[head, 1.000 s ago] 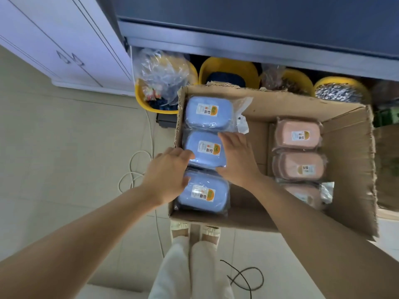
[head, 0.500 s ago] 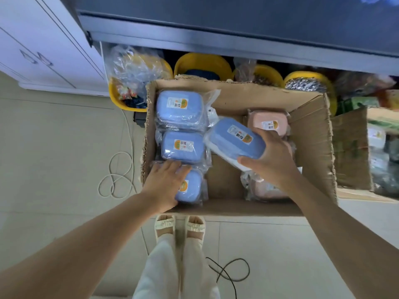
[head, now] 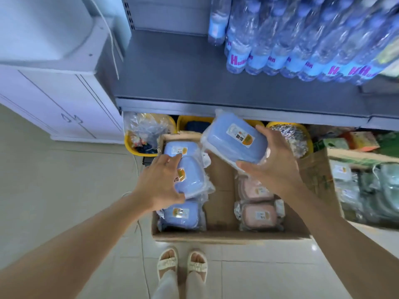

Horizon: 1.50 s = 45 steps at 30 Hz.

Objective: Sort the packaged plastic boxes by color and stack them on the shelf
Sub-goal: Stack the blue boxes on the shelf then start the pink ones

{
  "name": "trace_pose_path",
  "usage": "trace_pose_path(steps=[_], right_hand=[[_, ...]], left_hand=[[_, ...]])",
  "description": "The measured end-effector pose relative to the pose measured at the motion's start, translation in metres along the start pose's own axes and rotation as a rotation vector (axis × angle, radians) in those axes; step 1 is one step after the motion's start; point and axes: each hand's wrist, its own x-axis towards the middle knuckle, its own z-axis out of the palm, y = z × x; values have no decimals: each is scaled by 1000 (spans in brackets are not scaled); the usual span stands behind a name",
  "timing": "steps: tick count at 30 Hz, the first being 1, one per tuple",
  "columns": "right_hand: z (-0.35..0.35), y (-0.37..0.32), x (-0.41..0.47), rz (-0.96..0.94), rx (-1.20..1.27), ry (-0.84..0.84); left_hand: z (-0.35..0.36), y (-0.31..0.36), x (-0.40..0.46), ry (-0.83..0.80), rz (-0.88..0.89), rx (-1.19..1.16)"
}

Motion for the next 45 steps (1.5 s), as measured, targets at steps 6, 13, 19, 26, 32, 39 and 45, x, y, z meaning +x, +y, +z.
trace_pose_path(steps=[6,13,19,26,32,39,45], right_hand=[[-89,-82,21,-145,93,110],[-178,-172,47,-307,99,183],[-218,-240,70,-477,76,248],[-237,-315,141,-537,9,282],[-227,-376,240,-404,-50,103],[-184,-416,321,-375,-91,-87],[-163,-415,344,-375,-244,-84]], left_hand=[[-127,26,-33,225,-34,-9],[-250,45,-82,560,-35,-8],[-333,40,-108,709,-73,2],[-425,13,-104,830,-29,-52],[-505,-32,-65,861,-32,-88],[-561,-90,-12,857,-25,-118],[-574,-110,13,808,-5,-176]])
